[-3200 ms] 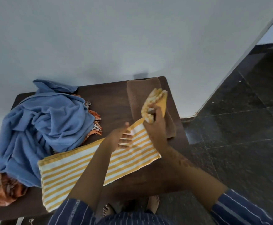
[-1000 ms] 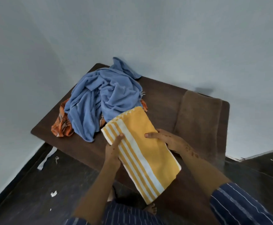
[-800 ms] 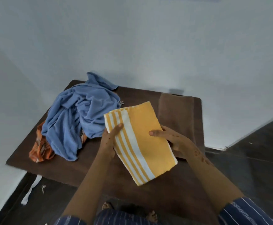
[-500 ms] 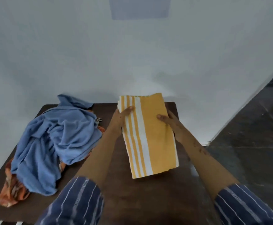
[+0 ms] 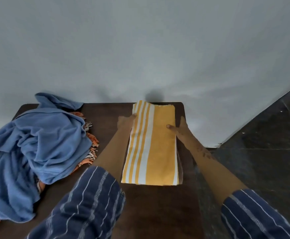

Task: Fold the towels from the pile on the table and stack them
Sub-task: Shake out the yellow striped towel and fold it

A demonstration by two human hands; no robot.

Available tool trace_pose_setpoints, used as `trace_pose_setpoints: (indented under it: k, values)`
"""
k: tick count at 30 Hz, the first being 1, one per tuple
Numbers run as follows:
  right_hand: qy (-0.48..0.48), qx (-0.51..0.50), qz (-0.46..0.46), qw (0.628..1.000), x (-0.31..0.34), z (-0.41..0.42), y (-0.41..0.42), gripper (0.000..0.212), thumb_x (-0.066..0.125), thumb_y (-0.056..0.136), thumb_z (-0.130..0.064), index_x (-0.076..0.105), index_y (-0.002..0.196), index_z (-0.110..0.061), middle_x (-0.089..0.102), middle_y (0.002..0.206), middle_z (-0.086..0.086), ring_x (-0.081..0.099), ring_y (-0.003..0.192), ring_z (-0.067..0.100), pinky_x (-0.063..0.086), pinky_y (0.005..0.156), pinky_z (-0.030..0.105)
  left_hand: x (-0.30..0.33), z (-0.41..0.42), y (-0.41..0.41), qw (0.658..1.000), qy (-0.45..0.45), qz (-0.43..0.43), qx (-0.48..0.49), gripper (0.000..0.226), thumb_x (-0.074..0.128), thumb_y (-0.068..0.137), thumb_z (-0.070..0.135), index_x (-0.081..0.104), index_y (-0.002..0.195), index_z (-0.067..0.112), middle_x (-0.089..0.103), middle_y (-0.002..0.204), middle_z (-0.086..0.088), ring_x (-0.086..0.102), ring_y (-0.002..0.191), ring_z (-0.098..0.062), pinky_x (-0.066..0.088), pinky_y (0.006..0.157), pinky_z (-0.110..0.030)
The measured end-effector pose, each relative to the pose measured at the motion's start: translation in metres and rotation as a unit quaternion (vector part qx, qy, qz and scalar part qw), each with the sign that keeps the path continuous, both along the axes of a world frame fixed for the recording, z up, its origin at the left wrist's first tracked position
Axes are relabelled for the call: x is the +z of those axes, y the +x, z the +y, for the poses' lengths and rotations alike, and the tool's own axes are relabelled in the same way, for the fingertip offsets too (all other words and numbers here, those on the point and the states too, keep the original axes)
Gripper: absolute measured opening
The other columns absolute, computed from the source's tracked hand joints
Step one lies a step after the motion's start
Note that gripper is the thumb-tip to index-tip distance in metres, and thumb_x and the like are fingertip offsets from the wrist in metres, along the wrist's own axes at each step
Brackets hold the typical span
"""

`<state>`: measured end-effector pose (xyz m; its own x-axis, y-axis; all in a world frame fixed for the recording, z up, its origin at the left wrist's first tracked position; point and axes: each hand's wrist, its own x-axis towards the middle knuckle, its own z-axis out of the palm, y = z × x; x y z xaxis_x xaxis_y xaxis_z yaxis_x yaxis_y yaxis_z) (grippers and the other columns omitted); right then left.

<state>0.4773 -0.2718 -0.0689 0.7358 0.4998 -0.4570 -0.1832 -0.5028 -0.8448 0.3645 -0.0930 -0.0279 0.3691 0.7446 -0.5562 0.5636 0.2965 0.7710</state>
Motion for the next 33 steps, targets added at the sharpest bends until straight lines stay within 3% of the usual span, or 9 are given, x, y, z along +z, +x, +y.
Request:
trace_pose_setpoints:
  k: [4, 6, 9, 14, 18, 21, 24, 27, 33]
  values:
    - [-0.061, -0.082, -0.146, 0.984, -0.004, -0.023, -0.037, 0.061, 0.063, 0.086, -0.04, 0.04, 0.134, -0.009, 0.051, 0.127, 0.008, 0.049, 0.121, 0.028, 0.044, 0.095, 0.039, -0.022, -0.032, -0.043, 0.996, 0.019, 0.085, -0.036, 0.087, 0.055, 0.081, 0.066, 0.033, 0.141, 0.007, 0.047, 0.138, -0.013, 0.05, 0.121, -0.032, 0.043, 0.095, -0.037]
    - [-0.068, -0.077, -0.124, 0.987, 0.003, -0.032, -0.062, 0.049, 0.057, 0.087, -0.049, 0.047, 0.116, -0.012, 0.056, 0.107, 0.002, 0.058, 0.104, 0.025, 0.047, 0.082, 0.035, -0.03, -0.052, -0.064, 0.993, 0.0, 0.103, -0.059, 0.091, 0.047, 0.079, 0.073, 0.033, 0.142, 0.008, 0.046, 0.139, -0.013, 0.048, 0.123, -0.033, 0.041, 0.101, -0.043]
    - [-0.115, -0.007, -0.04, 0.993, 0.007, -0.047, -0.089, 0.067, 0.057, 0.081, -0.061, 0.041, 0.122, -0.01, 0.055, 0.114, 0.003, 0.058, 0.105, 0.025, 0.049, 0.088, 0.043, -0.039, -0.07, -0.09, 0.981, -0.017, 0.152, -0.117, 0.098, 0.042, 0.075, 0.081, 0.037, 0.141, 0.009, 0.049, 0.137, -0.013, 0.049, 0.122, -0.034, 0.04, 0.102, -0.046]
    - [-0.07, 0.014, 0.098, 0.993, 0.024, -0.062, -0.096, 0.066, 0.074, 0.08, -0.026, 0.037, 0.13, -0.006, 0.05, 0.13, 0.008, 0.052, 0.113, 0.028, 0.047, 0.086, 0.039, -0.032, -0.071, -0.108, 0.979, 0.001, 0.156, -0.128, 0.079, 0.052, 0.083, 0.065, 0.043, 0.133, 0.005, 0.053, 0.127, -0.011, 0.053, 0.113, -0.029, 0.044, 0.09, -0.037]
    - [0.013, -0.049, 0.06, 0.997, 0.051, -0.065, -0.081, 0.057, 0.073, 0.08, -0.014, 0.043, 0.127, -0.002, 0.056, 0.121, 0.013, 0.057, 0.098, 0.026, 0.049, 0.069, 0.034, 0.0, -0.076, -0.094, 0.97, 0.103, 0.159, -0.155, 0.055, 0.051, 0.092, 0.047, 0.045, 0.125, 0.004, 0.055, 0.122, -0.01, 0.055, 0.109, -0.028, 0.04, 0.078, -0.032]
    - [-0.089, 0.006, -0.023, 0.996, 0.054, -0.073, -0.081, 0.061, 0.073, 0.08, -0.025, 0.043, 0.128, -0.003, 0.055, 0.119, 0.011, 0.055, 0.101, 0.026, 0.05, 0.077, 0.037, 0.0, -0.094, -0.099, 0.959, 0.149, 0.163, -0.18, 0.045, 0.048, 0.095, 0.041, 0.042, 0.122, 0.006, 0.058, 0.12, -0.01, 0.058, 0.107, -0.029, 0.047, 0.081, -0.036]
    - [-0.198, 0.11, 0.044, 0.973, 0.035, -0.089, -0.1, 0.071, 0.076, 0.077, -0.028, 0.038, 0.132, -0.005, 0.05, 0.128, 0.01, 0.052, 0.107, 0.026, 0.05, 0.075, 0.035, -0.021, -0.114, -0.117, 0.946, 0.153, 0.208, -0.196, 0.049, 0.037, 0.098, 0.046, 0.038, 0.126, 0.006, 0.055, 0.126, -0.014, 0.056, 0.113, -0.032, 0.046, 0.087, -0.041]
    - [-0.159, 0.093, 0.059, 0.981, 0.023, -0.1, -0.112, 0.084, 0.083, 0.067, -0.01, 0.036, 0.136, -0.004, 0.047, 0.132, 0.012, 0.053, 0.109, 0.029, 0.056, 0.065, 0.031, -0.029, -0.124, -0.128, 0.949, 0.156, 0.212, -0.174, 0.056, 0.031, 0.097, 0.052, 0.035, 0.129, 0.007, 0.05, 0.13, -0.013, 0.055, 0.114, -0.032, 0.046, 0.087, -0.042]
    - [-0.165, 0.116, -0.002, 0.979, 0.027, -0.107, -0.1, 0.087, 0.085, 0.06, -0.006, 0.043, 0.136, -0.001, 0.056, 0.127, 0.014, 0.055, 0.113, 0.03, 0.05, 0.095, 0.044, -0.033, -0.123, -0.134, 0.936, 0.218, 0.172, -0.215, 0.043, 0.037, 0.1, 0.037, 0.038, 0.136, 0.012, 0.04, 0.133, -0.01, 0.049, 0.119, -0.026, 0.05, 0.092, -0.043]
